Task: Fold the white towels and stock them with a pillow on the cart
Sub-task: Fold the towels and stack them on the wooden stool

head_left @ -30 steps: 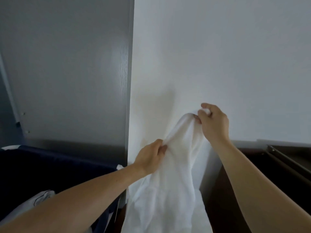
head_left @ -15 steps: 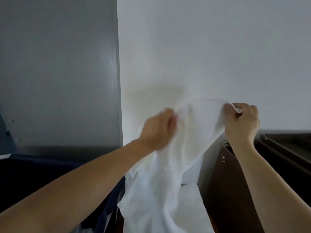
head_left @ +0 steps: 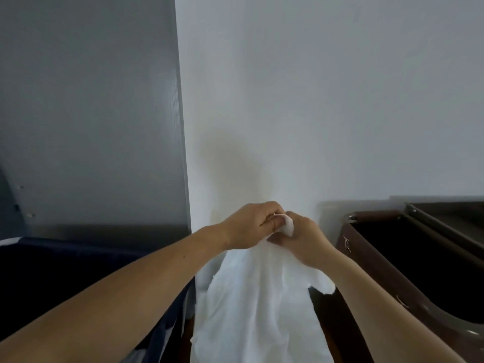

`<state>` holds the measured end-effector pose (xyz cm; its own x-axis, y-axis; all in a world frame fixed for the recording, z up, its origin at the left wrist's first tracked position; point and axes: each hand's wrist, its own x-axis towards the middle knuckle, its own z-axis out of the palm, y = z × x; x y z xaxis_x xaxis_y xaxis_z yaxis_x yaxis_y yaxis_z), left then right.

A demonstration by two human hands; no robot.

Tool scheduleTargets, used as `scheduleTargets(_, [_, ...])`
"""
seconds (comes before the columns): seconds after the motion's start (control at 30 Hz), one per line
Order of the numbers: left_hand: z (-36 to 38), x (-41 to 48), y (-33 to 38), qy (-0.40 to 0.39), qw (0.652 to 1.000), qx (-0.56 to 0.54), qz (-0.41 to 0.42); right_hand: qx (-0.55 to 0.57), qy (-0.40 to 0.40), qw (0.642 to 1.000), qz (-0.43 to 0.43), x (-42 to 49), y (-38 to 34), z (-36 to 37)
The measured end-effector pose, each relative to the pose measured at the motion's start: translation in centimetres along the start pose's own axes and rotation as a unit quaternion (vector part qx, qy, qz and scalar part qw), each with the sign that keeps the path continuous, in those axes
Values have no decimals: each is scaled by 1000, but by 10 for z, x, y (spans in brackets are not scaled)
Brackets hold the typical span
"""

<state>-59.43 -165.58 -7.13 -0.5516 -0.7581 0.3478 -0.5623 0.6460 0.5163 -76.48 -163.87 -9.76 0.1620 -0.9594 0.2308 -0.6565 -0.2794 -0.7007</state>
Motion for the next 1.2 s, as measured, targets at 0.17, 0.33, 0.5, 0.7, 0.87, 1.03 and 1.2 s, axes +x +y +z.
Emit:
scheduleTargets(0.17, [35,-38,-34,116,987,-75,-86,88,117,989,12,8,-8,-6])
scheduleTargets(0.33, [69,-72,-69,206,977,52,34,193,226,955,10,20,-30,-23])
scheduleTargets(0.5, [81,-85,-85,94,990,99,-35,229,239,944,-15,21,-45,-27])
scheduleTargets(0.7, [76,-73,-88,-3,969,206,-139,222,264,938,-13,16,-55,-24])
scheduleTargets(0.87, [34,-57,-95,48,982,160,-91,251,341,905,41,15,-50,-48])
scheduleTargets(1.03, [59,-62,-81,46,980,186,54,251,341,905,44,15,-43,-47])
scheduleTargets(1.2, [89,-60,-61,145,980,116,78,230,313,920,46,14,-40,-42])
